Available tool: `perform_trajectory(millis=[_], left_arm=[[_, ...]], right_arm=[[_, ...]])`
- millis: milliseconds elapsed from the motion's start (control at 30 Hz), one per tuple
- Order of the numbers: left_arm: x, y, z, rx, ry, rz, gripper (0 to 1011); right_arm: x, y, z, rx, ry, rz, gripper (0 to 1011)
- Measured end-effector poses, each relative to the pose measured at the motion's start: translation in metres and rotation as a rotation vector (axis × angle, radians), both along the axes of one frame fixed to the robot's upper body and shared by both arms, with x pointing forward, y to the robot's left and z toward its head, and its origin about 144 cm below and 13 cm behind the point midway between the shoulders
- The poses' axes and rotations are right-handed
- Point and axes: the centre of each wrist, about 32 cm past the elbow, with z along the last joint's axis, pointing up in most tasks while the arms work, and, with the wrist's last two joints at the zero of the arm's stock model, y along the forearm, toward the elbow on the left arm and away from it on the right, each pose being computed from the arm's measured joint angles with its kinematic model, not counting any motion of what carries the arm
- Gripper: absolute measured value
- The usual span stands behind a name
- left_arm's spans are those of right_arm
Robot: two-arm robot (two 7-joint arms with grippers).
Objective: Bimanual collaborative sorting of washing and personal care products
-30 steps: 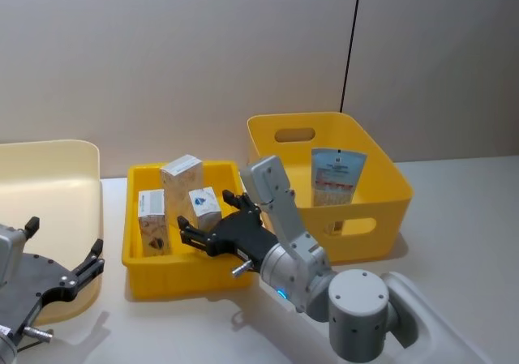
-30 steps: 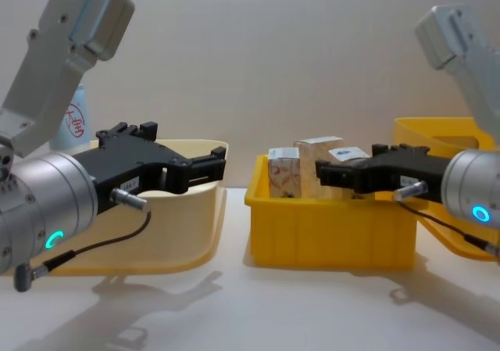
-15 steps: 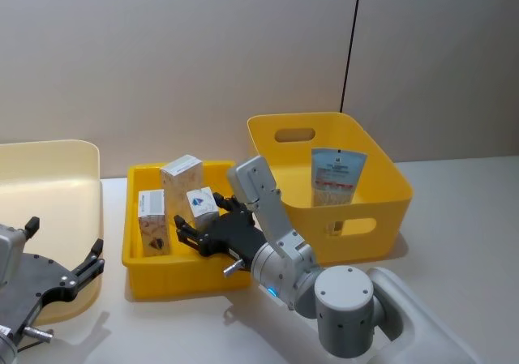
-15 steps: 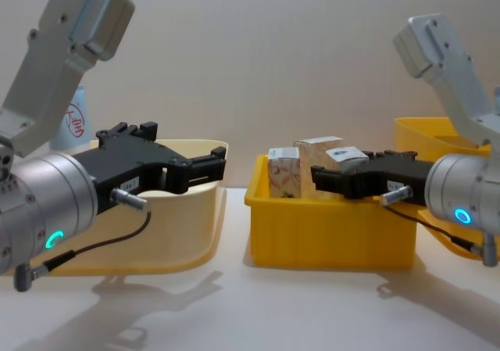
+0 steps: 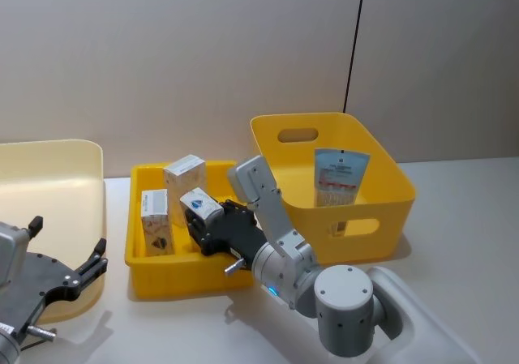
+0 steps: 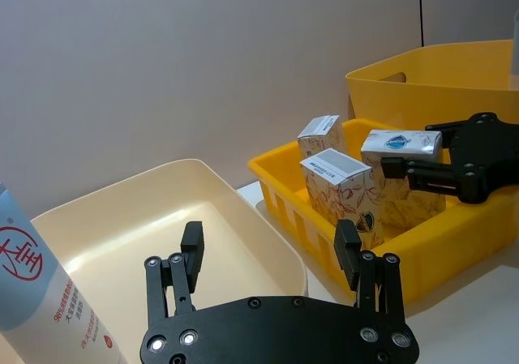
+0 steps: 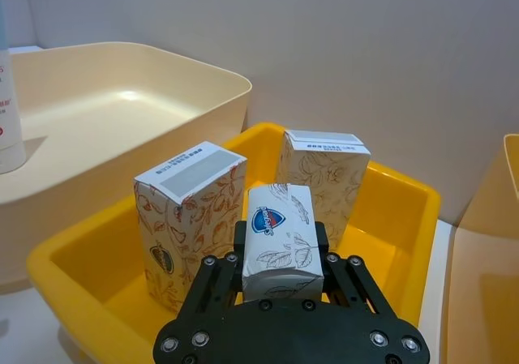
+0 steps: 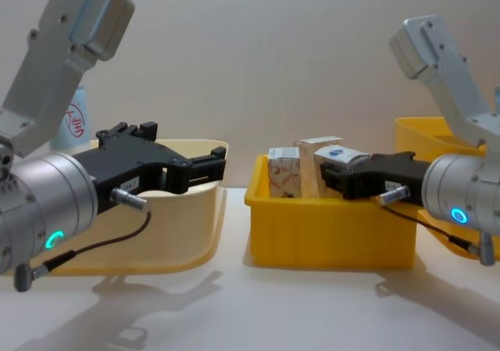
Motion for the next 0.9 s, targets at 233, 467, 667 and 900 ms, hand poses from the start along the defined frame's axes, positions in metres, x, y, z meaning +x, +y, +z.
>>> perform_trajectory(millis=[233, 467, 667, 900], left_arm=[[0.0, 0.0, 0.0, 0.0, 0.0, 0.0, 1003], [0.0, 0.0, 0.0, 0.0, 0.0, 0.0, 1003], [0.0, 0.0, 0.0, 0.0, 0.0, 0.0, 1003], [0.0, 0.0, 0.0, 0.0, 0.0, 0.0, 1003]], right_arm=[[-0.001, -0.002, 0.003, 0.012, -0.045, 0.004, 393], [-0.003, -0.007, 0.01, 0.033, -0.118, 0.008, 393], [-0.004, -0.012, 0.018, 0.056, -0.191, 0.009, 393], [-0.005, -0.021, 0.034, 0.093, -0.302, 0.004, 393]])
